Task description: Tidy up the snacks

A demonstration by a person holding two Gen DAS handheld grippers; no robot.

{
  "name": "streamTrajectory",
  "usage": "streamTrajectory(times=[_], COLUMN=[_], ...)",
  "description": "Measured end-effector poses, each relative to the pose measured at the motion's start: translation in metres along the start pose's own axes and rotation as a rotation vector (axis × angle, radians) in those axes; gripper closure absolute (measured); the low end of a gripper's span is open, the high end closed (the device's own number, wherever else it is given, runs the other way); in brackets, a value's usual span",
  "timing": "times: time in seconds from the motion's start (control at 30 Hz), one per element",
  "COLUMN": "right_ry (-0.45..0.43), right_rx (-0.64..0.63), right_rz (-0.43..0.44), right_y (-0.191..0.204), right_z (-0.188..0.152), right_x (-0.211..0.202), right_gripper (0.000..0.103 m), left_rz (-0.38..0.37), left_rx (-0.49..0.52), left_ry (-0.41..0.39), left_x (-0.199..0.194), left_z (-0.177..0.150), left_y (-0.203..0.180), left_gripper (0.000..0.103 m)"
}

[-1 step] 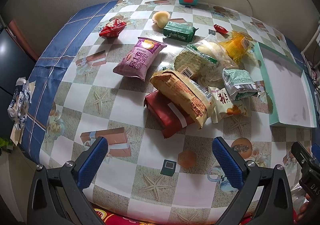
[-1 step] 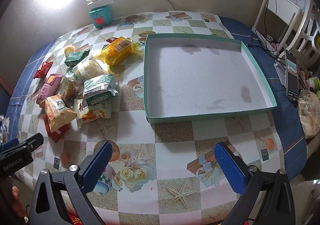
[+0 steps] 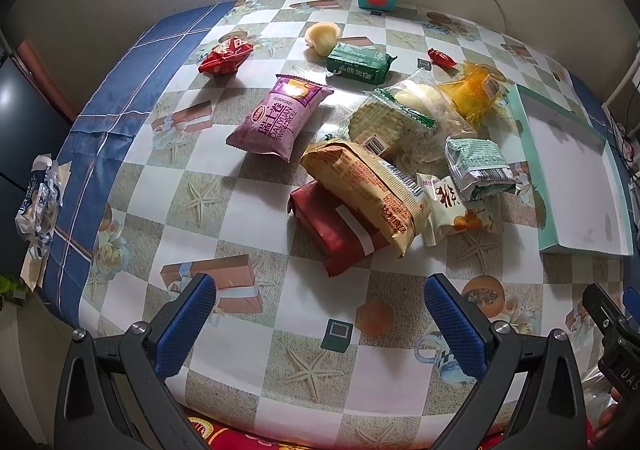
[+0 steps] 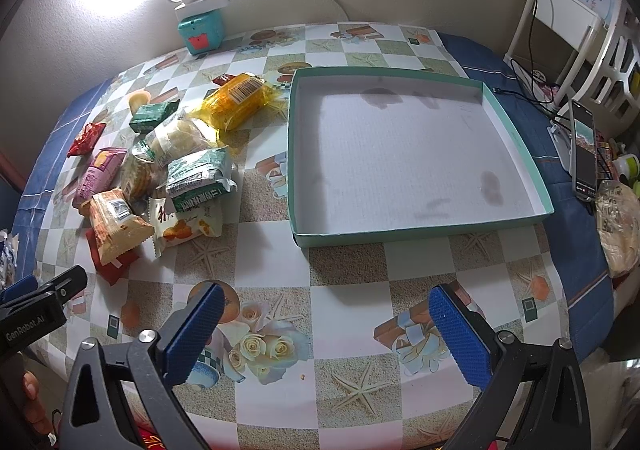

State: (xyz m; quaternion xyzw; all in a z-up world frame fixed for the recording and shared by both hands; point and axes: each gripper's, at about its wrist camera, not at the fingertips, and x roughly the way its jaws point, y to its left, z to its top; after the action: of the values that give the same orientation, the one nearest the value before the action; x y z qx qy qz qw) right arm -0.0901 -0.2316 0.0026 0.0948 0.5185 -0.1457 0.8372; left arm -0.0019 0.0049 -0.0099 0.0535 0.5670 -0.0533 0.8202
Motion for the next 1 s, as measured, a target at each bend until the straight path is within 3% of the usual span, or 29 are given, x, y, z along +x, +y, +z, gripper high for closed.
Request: streamTrajectory(times=[0.17, 0.3, 0.67, 1.0], right_ry=[0.000, -0.001, -0.001, -0.085], right_rx=[0.001, 0.000, -0.015, 0.018], right_rz=[-0.001, -0.001, -0.002, 0.086], right_y=[0.000, 0.000, 0.006, 0.018], right_z=[0.000, -0.001, 0.000, 0.009], right_x=[0.000, 0.001, 0.001, -0.011], right_gripper=[0.000, 0.000, 0.000, 0.000], left_rz=[-0.050, -0.035, -0.034, -0.085], left_rx=[-0.023, -0.021, -0.031, -0.079], left_ry=[-0.042, -0.064, -0.028, -0.050], left_x=[0.000, 0.000, 0.002, -0.004], left_z=[0.000, 0.001, 0.001, 0.001], left_y=[0.001, 0.003, 0.007, 0.017], left_gripper=[0.000, 0.000, 0.000, 0.000])
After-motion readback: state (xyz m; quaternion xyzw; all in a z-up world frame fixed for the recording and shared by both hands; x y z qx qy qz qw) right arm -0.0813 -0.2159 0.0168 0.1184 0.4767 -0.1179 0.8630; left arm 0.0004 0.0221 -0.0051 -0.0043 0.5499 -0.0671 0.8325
